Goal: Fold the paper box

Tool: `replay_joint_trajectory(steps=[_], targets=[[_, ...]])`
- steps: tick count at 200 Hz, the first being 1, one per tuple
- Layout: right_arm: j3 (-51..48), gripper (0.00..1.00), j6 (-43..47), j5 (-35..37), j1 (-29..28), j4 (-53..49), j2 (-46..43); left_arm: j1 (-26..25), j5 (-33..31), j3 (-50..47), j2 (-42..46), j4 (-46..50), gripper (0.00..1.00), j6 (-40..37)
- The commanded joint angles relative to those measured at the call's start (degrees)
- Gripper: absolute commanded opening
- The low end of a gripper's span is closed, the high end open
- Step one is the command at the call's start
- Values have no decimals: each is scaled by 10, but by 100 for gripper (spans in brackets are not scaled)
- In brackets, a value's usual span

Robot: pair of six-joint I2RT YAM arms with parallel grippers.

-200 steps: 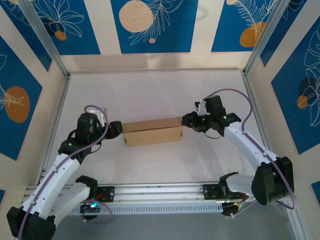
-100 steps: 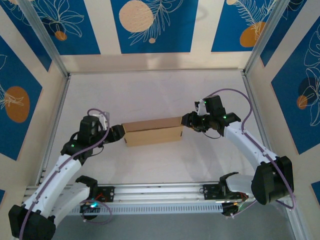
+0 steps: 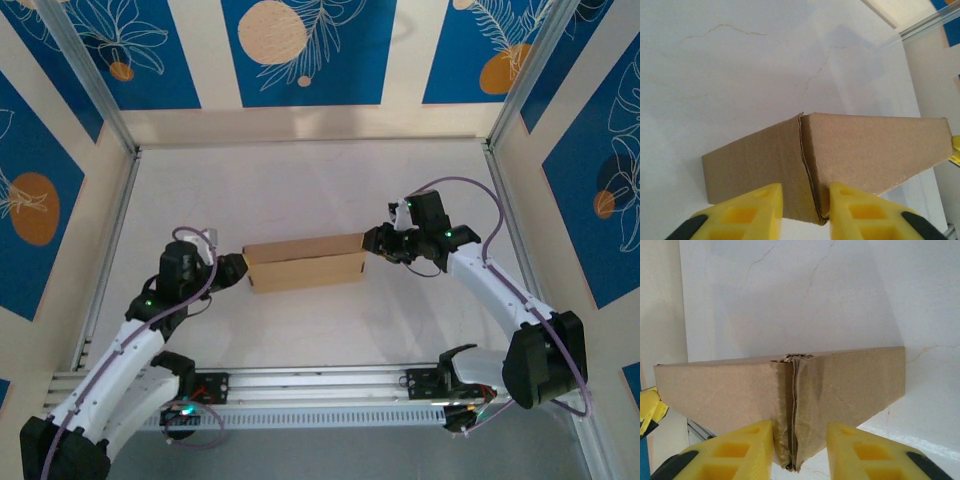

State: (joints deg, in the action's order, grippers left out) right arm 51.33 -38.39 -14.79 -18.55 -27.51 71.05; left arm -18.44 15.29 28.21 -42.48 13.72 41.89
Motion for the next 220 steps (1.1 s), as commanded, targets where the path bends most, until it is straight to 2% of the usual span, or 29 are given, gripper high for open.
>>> replay_joint_trajectory(steps=[1,62,95,135,156,194,220], targets=[[-25,30,4,54,-3,-70,20,3,-27,-44,-16,44,23,26],[-39,16,1,64,-13,-71,35,3,-21,-45,-47,21,16,28],[-34,15,6,60,-21,-69,33,3,-9,-40,-62,7,10,20],[5,15,42,53,-25,-66,-2,-1,44,21,-116,-17,12,-33],[18,15,58,66,-31,-63,-21,-13,40,55,-136,-11,13,-60],[-18,16,66,134,-82,-54,-77,-61,-12,45,-110,7,16,-72],[-66,18,45,213,-138,-47,-124,-101,-47,5,-80,0,18,-21]])
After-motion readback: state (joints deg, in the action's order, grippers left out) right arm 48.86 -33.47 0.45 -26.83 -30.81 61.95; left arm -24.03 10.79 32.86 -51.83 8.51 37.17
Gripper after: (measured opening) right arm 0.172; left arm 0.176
